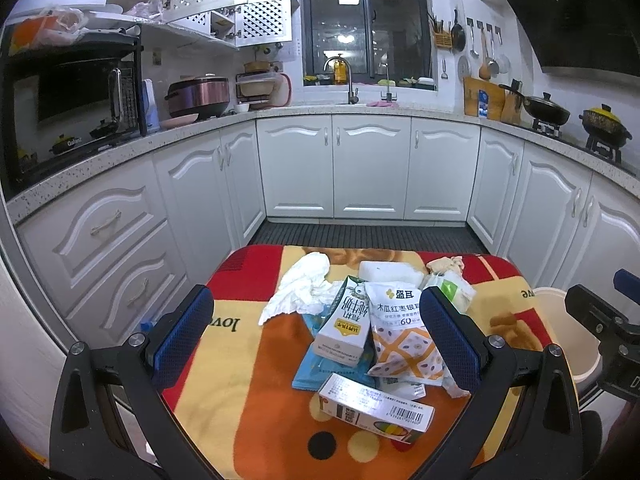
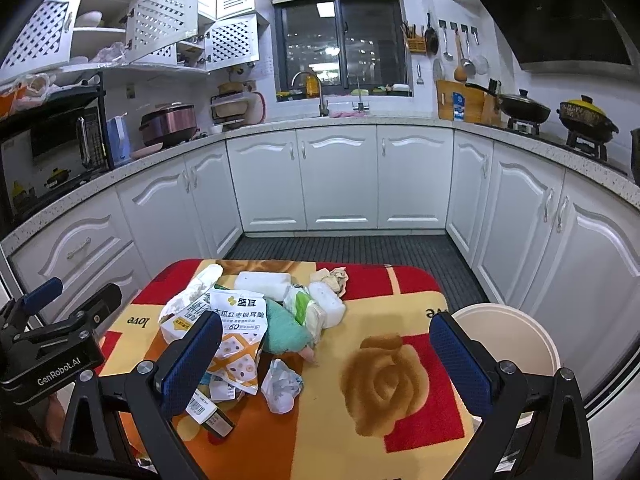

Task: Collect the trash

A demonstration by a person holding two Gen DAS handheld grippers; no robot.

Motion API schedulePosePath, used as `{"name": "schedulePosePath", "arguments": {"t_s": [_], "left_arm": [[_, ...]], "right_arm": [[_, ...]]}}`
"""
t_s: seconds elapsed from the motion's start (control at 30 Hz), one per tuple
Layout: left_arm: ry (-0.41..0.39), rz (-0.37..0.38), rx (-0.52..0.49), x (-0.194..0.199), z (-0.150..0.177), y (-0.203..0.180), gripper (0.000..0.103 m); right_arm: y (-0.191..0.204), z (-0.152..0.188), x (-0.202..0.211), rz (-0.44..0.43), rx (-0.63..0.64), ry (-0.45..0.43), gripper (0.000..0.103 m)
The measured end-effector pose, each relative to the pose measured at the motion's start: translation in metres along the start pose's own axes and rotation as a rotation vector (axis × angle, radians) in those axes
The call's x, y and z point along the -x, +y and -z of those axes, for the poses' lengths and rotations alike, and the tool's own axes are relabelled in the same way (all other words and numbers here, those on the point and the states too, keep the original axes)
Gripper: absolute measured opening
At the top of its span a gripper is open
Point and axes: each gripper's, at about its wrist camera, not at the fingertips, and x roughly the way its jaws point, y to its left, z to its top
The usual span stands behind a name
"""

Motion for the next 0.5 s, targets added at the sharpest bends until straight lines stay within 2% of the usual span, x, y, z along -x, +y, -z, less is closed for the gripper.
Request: {"name": "schedulePosePath", "arguments": {"t_s": [0.5], "left_arm": [[0.014, 0.017, 0.012, -0.001, -0.0001, -0.0024, 0.102]], "right_arm": [[0.0006, -0.0005, 0.0009, 0.01, 0.0, -0.009, 0.103]]}}
